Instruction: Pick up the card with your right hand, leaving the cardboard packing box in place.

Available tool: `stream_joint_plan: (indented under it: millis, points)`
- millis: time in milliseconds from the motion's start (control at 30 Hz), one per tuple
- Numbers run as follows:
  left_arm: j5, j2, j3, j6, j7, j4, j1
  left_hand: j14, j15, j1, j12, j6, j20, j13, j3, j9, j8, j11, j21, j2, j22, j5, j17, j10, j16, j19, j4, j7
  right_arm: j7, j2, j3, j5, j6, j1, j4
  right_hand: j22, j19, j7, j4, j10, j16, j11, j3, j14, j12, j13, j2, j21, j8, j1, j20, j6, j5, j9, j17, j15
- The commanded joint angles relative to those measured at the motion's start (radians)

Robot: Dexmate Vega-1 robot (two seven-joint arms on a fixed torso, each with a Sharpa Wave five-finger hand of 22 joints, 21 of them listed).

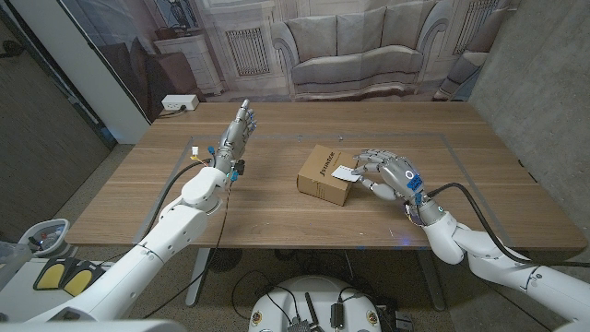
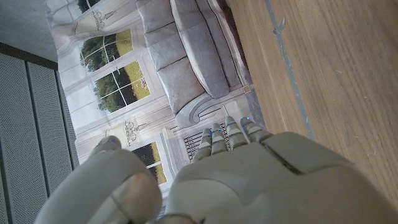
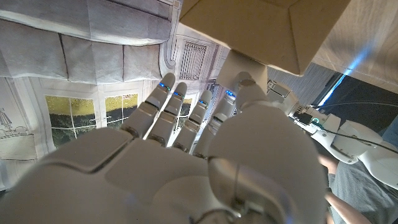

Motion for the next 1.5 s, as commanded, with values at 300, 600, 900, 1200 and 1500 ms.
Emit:
stream_joint_plan:
  millis: [300, 600, 900, 1200, 1500]
  points:
    - [-0.013, 0.012, -0.021, -0.012, -0.016, 0.007, -0.001, 0.000, 0.001, 0.003, -0.002, 0.004, 0.003, 0.003, -0.009, 0.002, -0.002, 0.001, 0.003, 0.008, 0.003, 0.003, 0.005, 0.003, 0.000, -0.010, -0.001, -0.003, -0.016, 0.017, 0.011, -0.001, 0.028, 0.009, -0.009, 0.006, 0.015, 0.000, 0.003, 0.017, 0.007, 0.000, -0.002, 0.018, 0.006, 0.005, 0.009, 0.007, 0.004, 0.006, -0.098, 0.015, -0.002, 0.001, 0.006, -0.133]
    - [-0.027, 0.029, -0.037, -0.004, -0.026, 0.001, 0.001, 0.000, 0.001, 0.004, -0.002, 0.004, 0.003, 0.003, -0.011, 0.002, -0.002, 0.005, 0.003, 0.008, 0.003, 0.003, 0.005, 0.003, 0.000, -0.011, -0.001, -0.001, -0.022, 0.038, 0.010, -0.002, 0.032, 0.016, -0.010, 0.006, 0.020, 0.000, 0.001, 0.028, 0.008, 0.000, -0.002, 0.026, 0.008, 0.005, 0.012, 0.009, 0.005, 0.009, -0.100, 0.019, -0.003, -0.001, 0.006, -0.136]
    - [-0.038, 0.035, -0.039, -0.001, -0.055, 0.023, -0.023, 0.001, 0.002, 0.004, -0.001, 0.004, 0.003, 0.003, -0.013, 0.002, -0.002, 0.002, 0.003, 0.009, 0.003, 0.003, 0.005, 0.005, 0.000, -0.011, -0.001, -0.001, 0.018, 0.040, 0.024, -0.001, -0.019, -0.007, -0.067, 0.006, 0.024, 0.000, -0.001, 0.037, 0.008, 0.000, -0.003, 0.030, 0.010, 0.006, 0.013, 0.011, 0.006, 0.012, -0.101, 0.024, -0.004, -0.002, 0.005, -0.137]
    - [-0.045, 0.024, -0.028, -0.007, -0.084, 0.066, -0.054, 0.001, 0.003, 0.005, -0.001, 0.005, 0.003, 0.003, -0.015, 0.002, -0.002, 0.001, 0.003, 0.010, 0.003, 0.003, 0.005, 0.006, 0.000, -0.011, -0.001, -0.001, 0.044, 0.026, 0.048, 0.001, -0.056, -0.032, -0.110, 0.006, 0.024, 0.000, -0.001, 0.041, 0.008, 0.000, -0.004, 0.033, 0.011, 0.005, 0.013, 0.011, 0.007, 0.012, -0.102, 0.026, -0.005, -0.003, 0.005, -0.136]
    - [-0.043, 0.016, -0.021, -0.008, -0.090, 0.083, -0.076, 0.000, 0.002, 0.006, -0.001, 0.007, 0.003, 0.003, -0.017, 0.002, -0.001, 0.006, 0.003, 0.011, 0.003, 0.003, 0.005, 0.005, 0.000, -0.011, -0.001, 0.000, 0.053, 0.020, 0.061, 0.003, -0.054, -0.027, -0.114, 0.006, 0.024, 0.000, -0.002, 0.045, 0.007, 0.000, -0.004, 0.034, 0.011, 0.005, 0.013, 0.012, 0.007, 0.015, -0.103, 0.028, -0.006, -0.004, 0.005, -0.138]
